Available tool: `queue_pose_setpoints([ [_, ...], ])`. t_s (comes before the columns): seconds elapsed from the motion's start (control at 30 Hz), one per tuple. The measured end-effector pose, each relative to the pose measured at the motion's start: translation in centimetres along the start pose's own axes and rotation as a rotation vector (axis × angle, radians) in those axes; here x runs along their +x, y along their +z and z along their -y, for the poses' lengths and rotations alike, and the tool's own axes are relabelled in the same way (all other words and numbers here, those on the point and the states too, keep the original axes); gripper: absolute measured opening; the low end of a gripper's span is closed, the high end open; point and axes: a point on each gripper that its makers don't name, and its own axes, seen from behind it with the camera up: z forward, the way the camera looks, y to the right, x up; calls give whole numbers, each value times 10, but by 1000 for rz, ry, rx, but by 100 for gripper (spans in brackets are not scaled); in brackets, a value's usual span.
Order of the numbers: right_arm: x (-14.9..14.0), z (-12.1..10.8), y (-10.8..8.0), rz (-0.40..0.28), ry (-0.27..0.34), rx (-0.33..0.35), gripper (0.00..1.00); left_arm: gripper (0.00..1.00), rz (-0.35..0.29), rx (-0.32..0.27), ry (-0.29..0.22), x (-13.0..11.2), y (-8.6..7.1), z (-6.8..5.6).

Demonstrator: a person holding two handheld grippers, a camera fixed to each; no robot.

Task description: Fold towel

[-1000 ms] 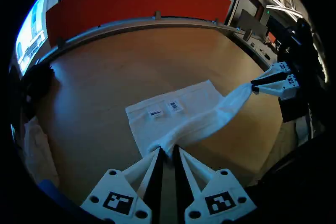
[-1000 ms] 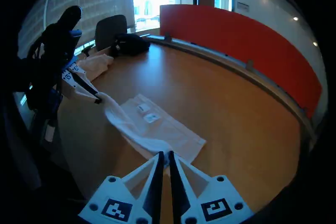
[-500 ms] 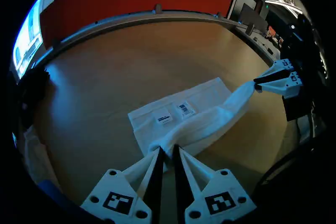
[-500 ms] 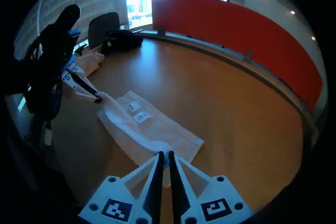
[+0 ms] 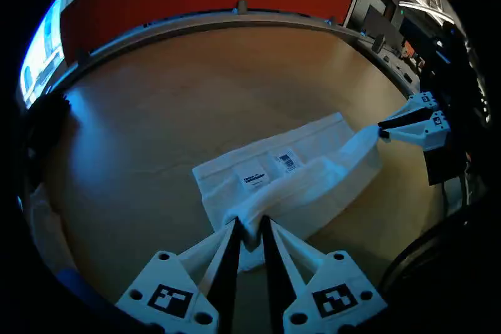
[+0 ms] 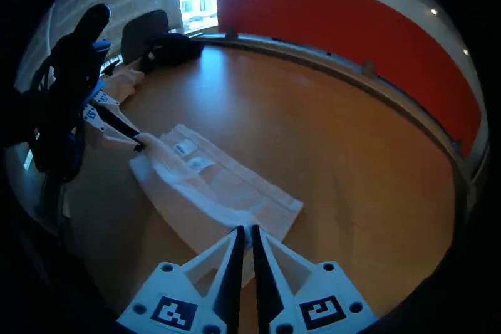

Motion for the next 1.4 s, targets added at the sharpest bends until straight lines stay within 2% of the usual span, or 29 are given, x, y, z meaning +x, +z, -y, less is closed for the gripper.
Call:
queue_pose_setpoints([
  [0.27,-6,-6,16,22,44,-13,10,27,-1,24,-6,4,14,8],
  [0.47,-7,-9,22,27,43,-33,13,36,5,40,-4,3,17,13],
  [0.73,-8,-17,30,35,45,-68,22,40,3,63,-18,4,23,21],
  [0.8,-8,-18,31,37,41,-76,24,48,3,68,-18,4,24,22],
  [0.93,-9,-22,34,42,38,-91,29,50,6,79,-12,6,26,25],
  [1.0,-10,-23,35,43,40,-96,30,58,6,84,-9,7,27,26],
  [1.17,-7,-28,36,36,45,-110,34,63,-1,98,-5,10,28,30],
  [1.27,-4,-31,36,31,45,-119,40,67,-8,104,-9,12,28,33],
  [1.33,-2,-33,36,26,45,-126,51,68,-14,110,-13,14,27,35],
  [1.4,0,-34,34,20,45,-133,65,80,-22,115,-16,16,26,37],
])
